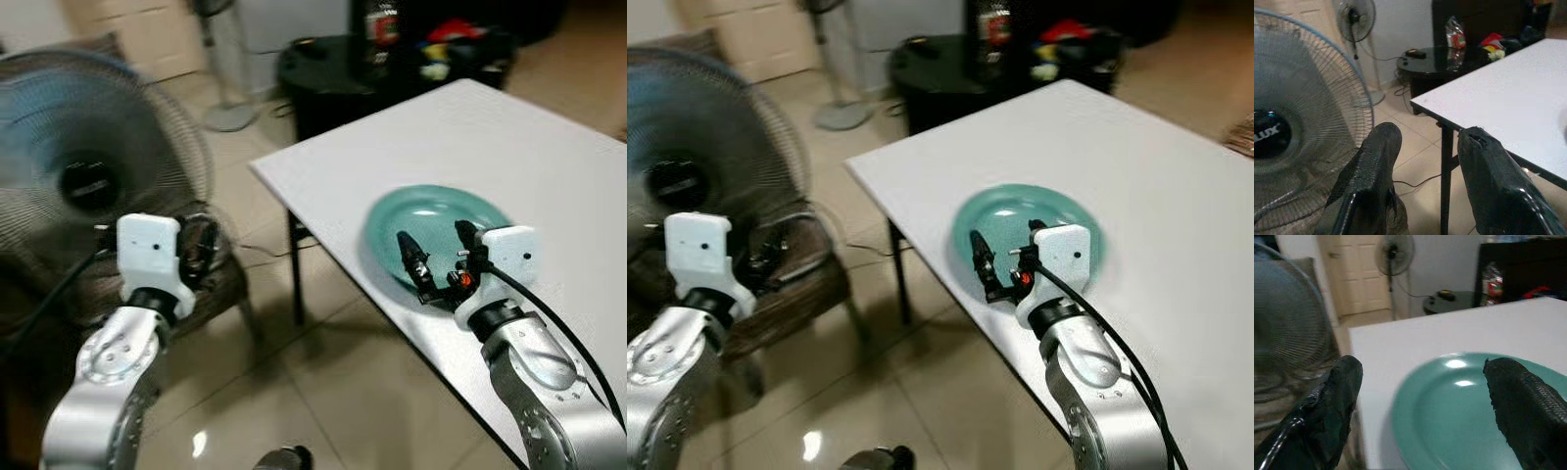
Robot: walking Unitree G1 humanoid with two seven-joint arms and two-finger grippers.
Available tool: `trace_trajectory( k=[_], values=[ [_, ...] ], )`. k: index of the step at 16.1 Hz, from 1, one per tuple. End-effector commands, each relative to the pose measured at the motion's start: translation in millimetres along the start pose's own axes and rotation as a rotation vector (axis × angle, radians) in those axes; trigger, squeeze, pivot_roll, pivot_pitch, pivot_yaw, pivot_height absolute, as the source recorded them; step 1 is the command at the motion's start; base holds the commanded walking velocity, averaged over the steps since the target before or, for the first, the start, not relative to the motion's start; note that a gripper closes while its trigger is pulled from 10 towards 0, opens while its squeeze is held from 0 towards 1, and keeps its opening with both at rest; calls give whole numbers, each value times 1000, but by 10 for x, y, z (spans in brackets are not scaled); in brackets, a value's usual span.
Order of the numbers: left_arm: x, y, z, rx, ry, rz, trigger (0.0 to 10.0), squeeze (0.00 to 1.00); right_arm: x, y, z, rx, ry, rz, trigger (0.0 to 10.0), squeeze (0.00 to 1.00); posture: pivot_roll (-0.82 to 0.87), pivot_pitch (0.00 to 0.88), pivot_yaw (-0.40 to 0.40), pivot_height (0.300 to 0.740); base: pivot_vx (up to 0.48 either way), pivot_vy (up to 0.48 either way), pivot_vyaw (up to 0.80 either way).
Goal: Setting the table
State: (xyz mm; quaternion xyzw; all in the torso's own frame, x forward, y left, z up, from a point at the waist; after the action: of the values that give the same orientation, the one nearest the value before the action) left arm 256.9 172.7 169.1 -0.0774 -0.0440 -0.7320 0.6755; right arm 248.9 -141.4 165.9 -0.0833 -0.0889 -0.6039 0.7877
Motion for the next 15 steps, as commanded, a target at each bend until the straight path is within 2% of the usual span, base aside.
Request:
trace_trajectory(
  k=[1, 8, 11, 15],
  values=[
    [38, 0, 49, 18, 1, -19, 10000, 0, -15, -21, 69, 23, 11, 14, 10000, 0, -82, 0, 83, 740, 0, 0, 800],
    [9, 33, 49, 35, 8, 18, 10000, 0, -21, -14, -16, -14, 48, 72, 10000, 0, -90, 0, 70, 740, 0, 0, 800],
    [-25, 19, 19, 32, 5, 47, 10000, 0, -14, 1, -39, -18, 30, 86, 10000, 0, -81, 0, 59, 740, 0, 0, 800],
    [-29, 0, 39, 38, 26, 22, 10000, 0, -120, -11, -73, -20, 61, 135, 10000, 0, -64, 0, 66, 740, 0, 0, 800]
  ],
)
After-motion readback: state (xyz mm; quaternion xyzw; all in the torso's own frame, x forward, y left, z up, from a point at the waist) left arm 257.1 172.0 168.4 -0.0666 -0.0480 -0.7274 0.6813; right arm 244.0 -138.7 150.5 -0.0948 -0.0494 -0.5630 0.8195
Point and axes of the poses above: a point about 5 cm out from each wrist's last joint towards the gripper, its own y axis pointing out of the wrist towards the gripper, its own z axis along the axis of the wrist's last joint, x = y × z, the point moved 2 cm from there along y, pointing out of the wrist towards the gripper, and after that the axes turned 15 degrees about -y, right-handed, at the moved point
